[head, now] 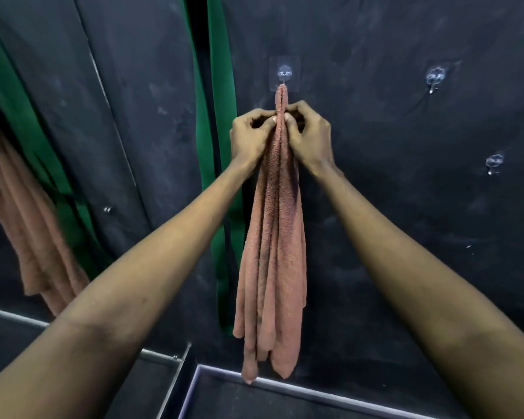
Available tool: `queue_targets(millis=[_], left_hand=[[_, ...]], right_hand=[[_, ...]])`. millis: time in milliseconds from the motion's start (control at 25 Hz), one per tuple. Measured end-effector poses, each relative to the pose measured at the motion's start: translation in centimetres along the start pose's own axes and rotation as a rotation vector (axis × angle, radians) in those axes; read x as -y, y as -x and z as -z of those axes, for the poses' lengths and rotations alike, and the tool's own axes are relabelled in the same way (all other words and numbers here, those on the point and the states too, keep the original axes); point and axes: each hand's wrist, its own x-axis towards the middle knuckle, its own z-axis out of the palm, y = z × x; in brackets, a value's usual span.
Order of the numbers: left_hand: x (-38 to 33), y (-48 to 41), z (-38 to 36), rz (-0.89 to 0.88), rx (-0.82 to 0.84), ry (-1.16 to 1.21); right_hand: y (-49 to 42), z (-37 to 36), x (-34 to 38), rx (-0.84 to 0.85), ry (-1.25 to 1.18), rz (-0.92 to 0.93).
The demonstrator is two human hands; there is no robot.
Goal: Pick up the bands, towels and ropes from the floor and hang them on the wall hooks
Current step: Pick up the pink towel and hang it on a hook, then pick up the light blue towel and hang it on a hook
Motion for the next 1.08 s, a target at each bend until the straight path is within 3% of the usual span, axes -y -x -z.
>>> queue_targets(millis=[120,240,320,440,560,840,1080], left_hand=[[0.5,1.2,0.7,-0.037,-0.069,-0.125],[0.5,3.2,1.9,-0.294,-0.115,-0.267],[-0.8,4.1,1.7,-0.415,0.014,-0.249],[-2.7,5.1,-1.9,-0.422,0.362,-0.311],[-2.9,6.8,-7.4,-0.439,0.662,-0.421],[-5.6,12.6,-20.7,-0.470,1.058,-0.465],[-8.3,21.0,-32.0,-0.425,1.247,-0.386]], right_hand=[[1.3,1.3,-0.5,-0.037,0.064,-0.003],[3.6,4.1,-2.2,-0.038,0.179,-0.008],[4.7,7.2,-3.3,-0.043,0.278,-0.046],[6.3,13.3,-4.5,-0.030,0.460,-0.136],[9.4,20.6,-6.1,0.086,0.692,-0.291],[21.3,41.2,-6.1,0.094,0.816,-0.886],[32.7,55.7,-1.1,-0.073,0.911,-1.165]])
